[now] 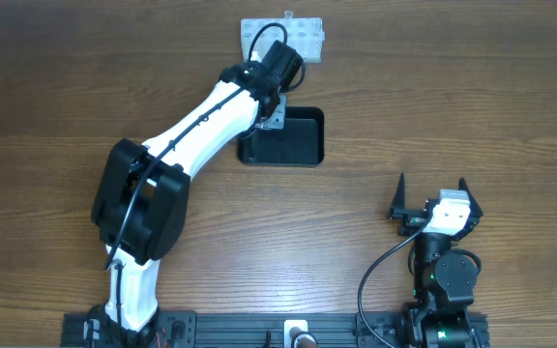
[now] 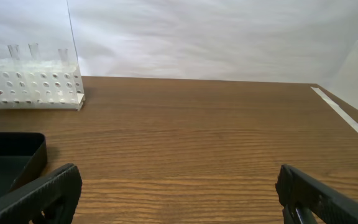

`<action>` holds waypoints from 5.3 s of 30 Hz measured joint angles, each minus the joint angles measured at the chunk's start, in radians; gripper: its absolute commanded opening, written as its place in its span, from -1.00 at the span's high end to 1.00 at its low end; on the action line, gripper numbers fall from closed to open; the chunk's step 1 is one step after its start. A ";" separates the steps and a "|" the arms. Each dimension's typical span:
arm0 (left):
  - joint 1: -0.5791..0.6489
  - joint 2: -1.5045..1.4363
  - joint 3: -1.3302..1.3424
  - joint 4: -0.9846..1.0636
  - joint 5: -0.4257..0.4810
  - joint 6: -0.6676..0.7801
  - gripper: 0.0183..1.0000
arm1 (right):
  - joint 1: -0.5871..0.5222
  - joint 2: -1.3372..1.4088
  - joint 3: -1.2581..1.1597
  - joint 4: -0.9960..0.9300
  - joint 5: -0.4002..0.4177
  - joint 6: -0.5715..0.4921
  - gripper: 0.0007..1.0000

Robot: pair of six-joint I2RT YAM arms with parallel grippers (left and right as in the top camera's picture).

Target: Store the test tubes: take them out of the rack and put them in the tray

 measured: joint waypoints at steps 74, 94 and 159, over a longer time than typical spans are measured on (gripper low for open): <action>0.050 0.253 0.320 0.557 -0.175 0.035 0.16 | 0.000 0.000 0.000 0.000 0.000 0.000 -0.98; 0.050 0.253 0.320 0.558 -0.171 0.038 0.80 | 0.000 0.000 0.000 0.000 0.000 0.000 -0.98; 0.020 0.057 0.084 -0.052 -0.096 -0.168 0.26 | 0.000 0.000 0.000 0.000 0.000 0.000 -0.99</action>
